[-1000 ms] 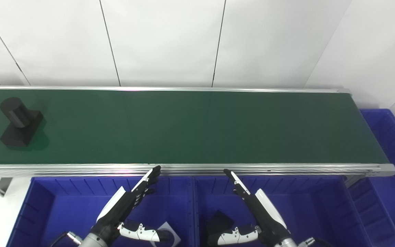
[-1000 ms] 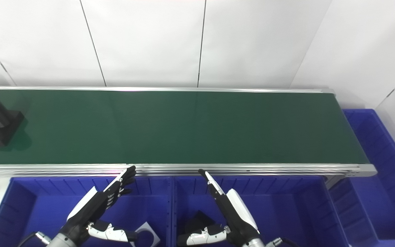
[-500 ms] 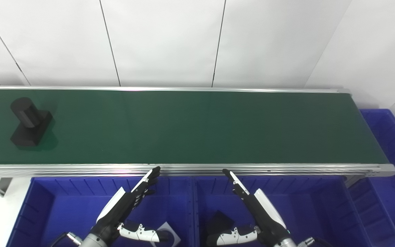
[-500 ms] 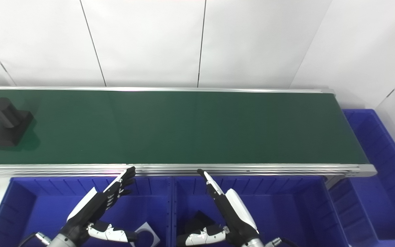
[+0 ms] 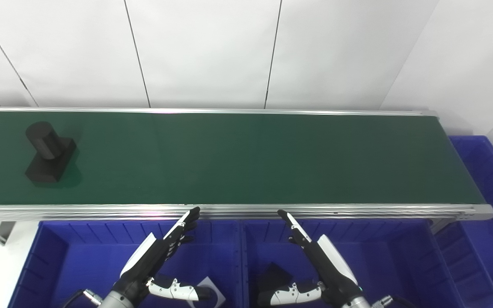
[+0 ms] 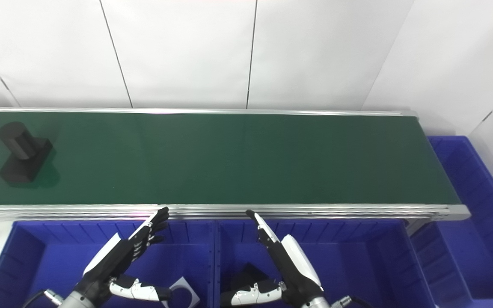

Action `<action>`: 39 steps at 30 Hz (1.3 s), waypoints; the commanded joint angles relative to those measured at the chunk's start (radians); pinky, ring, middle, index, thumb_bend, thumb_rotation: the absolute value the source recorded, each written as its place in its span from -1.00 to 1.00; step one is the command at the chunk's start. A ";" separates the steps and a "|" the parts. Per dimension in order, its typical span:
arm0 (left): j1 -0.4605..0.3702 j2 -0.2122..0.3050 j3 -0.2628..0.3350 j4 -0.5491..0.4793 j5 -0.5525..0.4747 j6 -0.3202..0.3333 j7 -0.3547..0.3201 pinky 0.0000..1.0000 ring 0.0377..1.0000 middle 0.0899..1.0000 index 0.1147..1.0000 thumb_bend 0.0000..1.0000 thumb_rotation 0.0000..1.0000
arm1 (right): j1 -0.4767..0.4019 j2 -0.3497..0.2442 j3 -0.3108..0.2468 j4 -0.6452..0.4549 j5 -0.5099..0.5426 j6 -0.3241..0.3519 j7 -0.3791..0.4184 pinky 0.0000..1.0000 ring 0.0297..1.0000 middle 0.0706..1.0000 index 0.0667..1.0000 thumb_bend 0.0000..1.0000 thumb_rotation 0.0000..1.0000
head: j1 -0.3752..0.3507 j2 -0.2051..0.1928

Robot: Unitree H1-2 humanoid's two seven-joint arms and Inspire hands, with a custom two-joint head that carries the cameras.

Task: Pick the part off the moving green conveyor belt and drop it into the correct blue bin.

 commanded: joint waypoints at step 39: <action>-0.011 -0.092 -0.036 0.110 0.093 -0.178 0.115 0.65 0.82 0.91 0.88 0.91 -0.42 | 0.026 -0.057 -0.054 0.047 0.092 -0.119 -0.037 0.86 0.97 1.00 1.00 0.78 -0.75 | 0.385 -0.228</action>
